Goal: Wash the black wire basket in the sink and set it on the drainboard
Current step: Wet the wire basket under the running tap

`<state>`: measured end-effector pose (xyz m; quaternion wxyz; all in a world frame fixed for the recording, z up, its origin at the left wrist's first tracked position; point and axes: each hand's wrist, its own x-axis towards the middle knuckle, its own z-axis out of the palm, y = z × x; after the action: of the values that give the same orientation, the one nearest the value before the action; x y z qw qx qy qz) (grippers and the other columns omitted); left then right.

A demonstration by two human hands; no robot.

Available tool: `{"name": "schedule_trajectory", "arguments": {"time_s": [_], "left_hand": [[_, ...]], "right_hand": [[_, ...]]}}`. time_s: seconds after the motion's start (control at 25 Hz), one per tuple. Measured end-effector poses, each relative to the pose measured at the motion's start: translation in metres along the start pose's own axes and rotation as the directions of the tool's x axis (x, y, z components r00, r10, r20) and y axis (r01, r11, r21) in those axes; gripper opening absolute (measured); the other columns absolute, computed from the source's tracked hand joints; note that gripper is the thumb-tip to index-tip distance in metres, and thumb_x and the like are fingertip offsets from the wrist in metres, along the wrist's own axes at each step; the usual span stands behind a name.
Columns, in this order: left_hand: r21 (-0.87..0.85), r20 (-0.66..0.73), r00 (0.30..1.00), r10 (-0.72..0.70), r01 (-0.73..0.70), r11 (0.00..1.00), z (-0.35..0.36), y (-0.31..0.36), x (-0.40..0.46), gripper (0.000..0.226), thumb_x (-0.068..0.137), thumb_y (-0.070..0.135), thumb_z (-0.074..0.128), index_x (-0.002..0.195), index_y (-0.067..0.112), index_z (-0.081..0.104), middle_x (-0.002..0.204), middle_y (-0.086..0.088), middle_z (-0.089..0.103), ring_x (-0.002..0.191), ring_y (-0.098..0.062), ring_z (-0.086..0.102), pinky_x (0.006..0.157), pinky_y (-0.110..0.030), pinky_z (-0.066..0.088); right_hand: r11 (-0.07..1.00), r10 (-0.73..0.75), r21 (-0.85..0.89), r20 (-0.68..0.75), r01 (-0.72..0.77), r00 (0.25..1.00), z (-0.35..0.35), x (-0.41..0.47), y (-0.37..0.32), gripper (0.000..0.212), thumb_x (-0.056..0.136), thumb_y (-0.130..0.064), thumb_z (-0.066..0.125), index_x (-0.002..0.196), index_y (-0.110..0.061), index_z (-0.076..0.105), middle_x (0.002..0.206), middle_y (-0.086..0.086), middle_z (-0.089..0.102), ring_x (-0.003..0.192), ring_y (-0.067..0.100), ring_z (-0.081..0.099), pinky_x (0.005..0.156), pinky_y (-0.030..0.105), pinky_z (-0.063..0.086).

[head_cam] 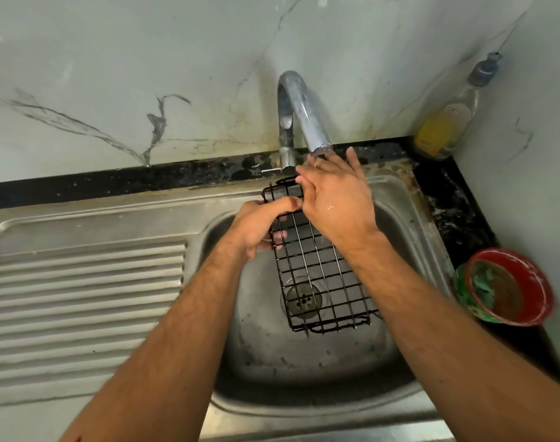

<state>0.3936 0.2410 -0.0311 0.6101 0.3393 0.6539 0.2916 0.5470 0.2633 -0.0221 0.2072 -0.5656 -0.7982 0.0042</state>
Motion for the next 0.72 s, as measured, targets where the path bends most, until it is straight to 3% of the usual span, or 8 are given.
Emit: {"name": "schedule_trajectory", "arguments": {"time_s": [0.08, 0.2, 0.28, 0.32, 0.4, 0.52, 0.6, 0.72], "left_hand": [[-0.025, -0.024, 1.000, -0.006, 0.006, 1.000, 0.002, 0.001, -0.002, 0.063, 0.056, 0.051, 0.082, 0.107, 0.015, 0.072, 0.116, -0.007, 0.072, 0.106, -0.036, 0.072, 0.086, -0.056, 0.060], [-0.019, -0.078, 0.996, -0.030, 0.028, 0.999, 0.000, -0.003, -0.004, 0.051, 0.064, 0.050, 0.082, 0.103, 0.020, 0.067, 0.118, -0.004, 0.068, 0.103, -0.032, 0.072, 0.088, -0.052, 0.060], [-0.048, -0.112, 0.993, -0.039, 0.034, 0.998, -0.002, -0.007, -0.004, 0.060, 0.054, 0.051, 0.081, 0.103, 0.019, 0.069, 0.118, -0.007, 0.069, 0.099, -0.031, 0.072, 0.083, -0.046, 0.060], [-0.080, -0.118, 0.992, -0.047, 0.038, 0.996, -0.002, -0.008, -0.004, 0.063, 0.050, 0.051, 0.081, 0.103, 0.017, 0.071, 0.118, -0.011, 0.071, 0.094, -0.031, 0.072, 0.077, -0.044, 0.059], [-0.147, -0.121, 0.990, -0.071, 0.053, 0.988, -0.002, -0.010, -0.004, 0.069, 0.045, 0.053, 0.079, 0.103, 0.016, 0.075, 0.116, -0.016, 0.073, 0.083, -0.031, 0.069, 0.069, -0.043, 0.058], [-0.174, -0.146, 0.981, -0.129, 0.103, 0.979, -0.006, -0.020, -0.005, 0.070, 0.048, 0.055, 0.079, 0.108, 0.019, 0.073, 0.111, -0.012, 0.075, 0.091, -0.032, 0.074, 0.072, -0.041, 0.059], [-0.181, -0.163, 0.976, -0.146, 0.116, 0.977, -0.009, -0.025, -0.007, 0.051, 0.065, 0.051, 0.079, 0.105, 0.020, 0.072, 0.108, -0.010, 0.076, 0.089, -0.031, 0.073, 0.070, -0.037, 0.058], [-0.187, -0.172, 0.977, -0.127, 0.094, 0.978, -0.009, -0.020, -0.009, 0.042, 0.075, 0.050, 0.073, 0.105, 0.020, 0.071, 0.100, -0.008, 0.076, 0.082, -0.027, 0.070, 0.067, -0.035, 0.058]], "right_hand": [[0.986, -0.064, 0.153, 0.007, 0.062, 0.998, -0.008, 0.000, 0.002, 0.041, 0.093, -0.009, 0.055, 0.134, -0.011, 0.063, 0.132, 0.015, 0.065, 0.121, 0.020, 0.063, 0.121, 0.054, 0.026], [0.862, -0.013, 0.502, 0.157, -0.069, 0.988, -0.030, 0.005, 0.013, 0.056, 0.093, 0.006, 0.050, 0.140, -0.023, 0.057, 0.146, 0.007, 0.054, 0.079, -0.021, 0.053, 0.098, 0.027, 0.047], [0.936, -0.090, 0.353, 0.297, -0.022, 0.951, -0.030, -0.003, 0.016, 0.052, 0.102, -0.016, 0.049, 0.151, -0.031, 0.039, 0.161, -0.005, 0.030, 0.131, -0.005, 0.043, 0.113, 0.040, 0.038], [0.975, -0.144, 0.209, 0.341, 0.075, 0.929, -0.023, -0.010, 0.016, 0.054, 0.105, -0.033, 0.044, 0.156, -0.030, 0.027, 0.164, -0.007, 0.019, 0.150, 0.009, 0.020, 0.123, 0.050, 0.020], [0.969, -0.241, 0.038, 0.322, 0.242, 0.915, -0.009, -0.026, 0.013, 0.062, 0.104, -0.050, 0.027, 0.159, -0.023, 0.019, 0.166, -0.004, 0.009, 0.154, 0.018, 0.001, 0.125, 0.052, 0.000], [0.942, -0.319, 0.194, 0.250, 0.275, 0.914, -0.005, -0.041, 0.019, 0.054, 0.101, -0.046, 0.041, 0.147, -0.018, 0.047, 0.158, 0.005, 0.035, 0.151, 0.021, 0.025, 0.125, 0.046, 0.015], [0.907, -0.363, 0.296, 0.185, 0.300, 0.913, -0.005, -0.043, 0.028, 0.038, 0.096, -0.035, 0.059, 0.129, -0.018, 0.066, 0.143, 0.007, 0.055, 0.141, 0.022, 0.044, 0.119, 0.047, 0.033], [0.916, -0.335, 0.298, 0.193, 0.270, 0.922, -0.009, -0.033, 0.025, 0.025, 0.095, -0.029, 0.066, 0.117, -0.021, 0.074, 0.141, 0.008, 0.059, 0.139, 0.025, 0.047, 0.119, 0.050, 0.032]]}}
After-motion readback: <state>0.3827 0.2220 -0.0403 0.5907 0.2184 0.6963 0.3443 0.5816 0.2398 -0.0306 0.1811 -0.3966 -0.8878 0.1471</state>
